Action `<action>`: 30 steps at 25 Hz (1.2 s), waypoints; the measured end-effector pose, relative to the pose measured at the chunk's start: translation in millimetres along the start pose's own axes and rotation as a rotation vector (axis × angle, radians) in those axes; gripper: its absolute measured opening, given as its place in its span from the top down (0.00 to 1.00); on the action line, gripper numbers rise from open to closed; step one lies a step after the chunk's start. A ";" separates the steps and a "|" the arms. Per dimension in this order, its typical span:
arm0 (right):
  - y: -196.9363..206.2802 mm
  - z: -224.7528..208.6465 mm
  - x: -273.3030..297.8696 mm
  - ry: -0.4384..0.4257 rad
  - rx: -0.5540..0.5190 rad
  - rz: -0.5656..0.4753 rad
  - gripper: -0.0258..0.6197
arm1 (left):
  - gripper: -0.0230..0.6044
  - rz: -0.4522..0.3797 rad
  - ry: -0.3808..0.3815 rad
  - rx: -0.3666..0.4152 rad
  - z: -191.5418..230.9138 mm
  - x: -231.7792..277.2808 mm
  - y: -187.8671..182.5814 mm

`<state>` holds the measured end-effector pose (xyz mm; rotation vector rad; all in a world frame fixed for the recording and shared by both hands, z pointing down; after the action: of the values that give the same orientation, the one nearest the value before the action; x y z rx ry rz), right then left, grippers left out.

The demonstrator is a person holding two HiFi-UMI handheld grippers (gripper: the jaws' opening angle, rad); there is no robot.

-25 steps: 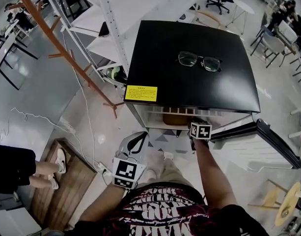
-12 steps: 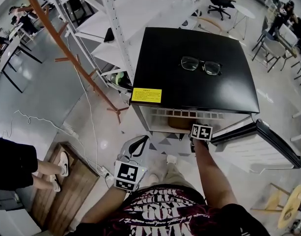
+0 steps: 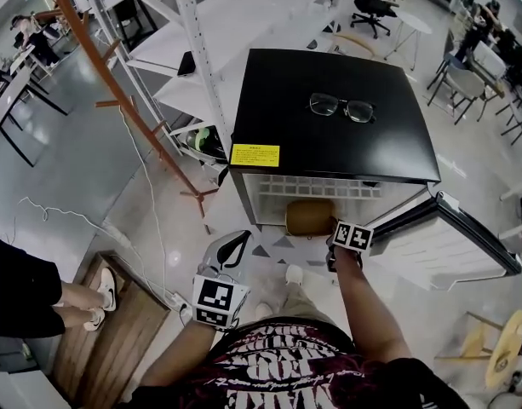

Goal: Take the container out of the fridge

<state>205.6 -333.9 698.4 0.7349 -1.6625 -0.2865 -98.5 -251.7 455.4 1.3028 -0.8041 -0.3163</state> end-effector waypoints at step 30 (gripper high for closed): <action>-1.1 29.4 -150.6 -0.107 -0.031 -0.282 0.87 | 0.96 -0.073 0.035 0.027 -13.5 -33.4 -7.0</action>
<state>187.8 -249.4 571.5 0.9454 -1.6494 -0.5585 -111.0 -222.8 436.6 1.3612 -0.7351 -0.3408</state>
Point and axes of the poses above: the fingertips, and each gripper's own axes: x forward along the fingers, z to its left, y out of its underside, the point moved 6 cm from there along -x, backward along the fingers, and after that the axes turned 12 degrees about y, right-handed, at the moved point
